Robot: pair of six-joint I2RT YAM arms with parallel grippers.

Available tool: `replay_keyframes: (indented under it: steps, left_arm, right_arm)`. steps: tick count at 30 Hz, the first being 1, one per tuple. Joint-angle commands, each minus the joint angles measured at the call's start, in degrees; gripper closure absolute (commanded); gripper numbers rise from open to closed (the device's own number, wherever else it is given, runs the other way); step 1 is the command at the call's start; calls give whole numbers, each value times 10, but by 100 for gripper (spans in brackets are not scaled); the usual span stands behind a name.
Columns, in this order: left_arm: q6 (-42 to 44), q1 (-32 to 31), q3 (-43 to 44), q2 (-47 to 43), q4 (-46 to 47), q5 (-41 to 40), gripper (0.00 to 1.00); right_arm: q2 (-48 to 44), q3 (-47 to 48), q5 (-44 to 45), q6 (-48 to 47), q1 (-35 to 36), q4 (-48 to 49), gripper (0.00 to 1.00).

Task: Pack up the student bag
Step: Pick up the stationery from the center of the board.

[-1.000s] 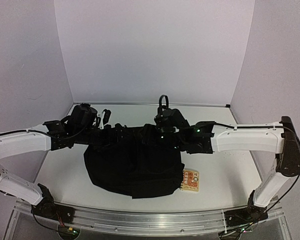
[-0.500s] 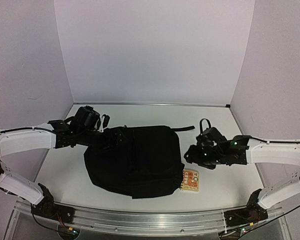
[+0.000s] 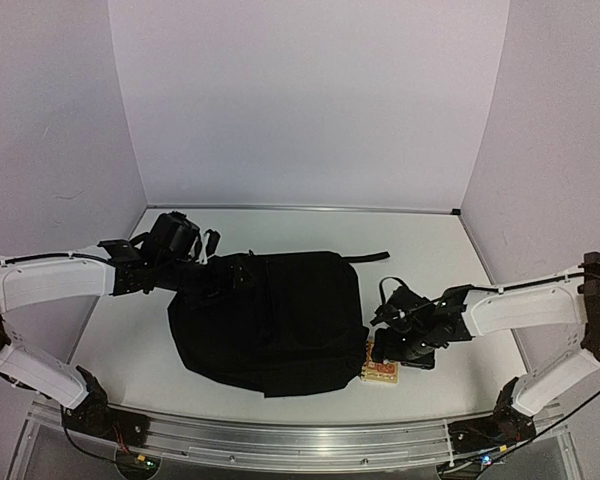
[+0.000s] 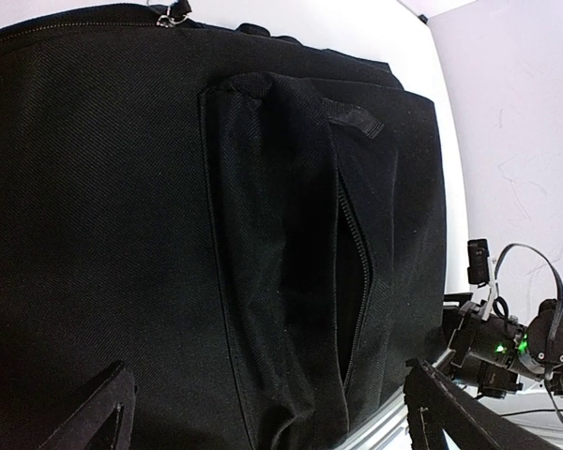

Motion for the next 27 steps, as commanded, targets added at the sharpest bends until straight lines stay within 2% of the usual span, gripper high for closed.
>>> replay_keyframes:
  steps: [1, 8, 18, 21, 24, 27]
  left_arm:
    - [6, 8, -6, -18, 17, 4, 0]
    - [6, 20, -21, -40, 14, 4, 0]
    - [9, 24, -28, -52, 13, 5, 0]
    - [9, 25, -29, -52, 11, 7, 0]
    - [8, 25, -29, -55, 11, 9, 0]
    - [21, 25, -18, -50, 13, 29, 0]
  right_arm:
    - [51, 48, 13, -8, 17, 2, 11]
    - [97, 67, 7, -10, 22, 24, 3]
    - [165, 74, 30, 11, 30, 14, 2]
    - [185, 66, 21, 16, 32, 24, 8]
    - [183, 52, 4, 26, 33, 47, 23]
    - [159, 49, 4, 37, 32, 58, 33]
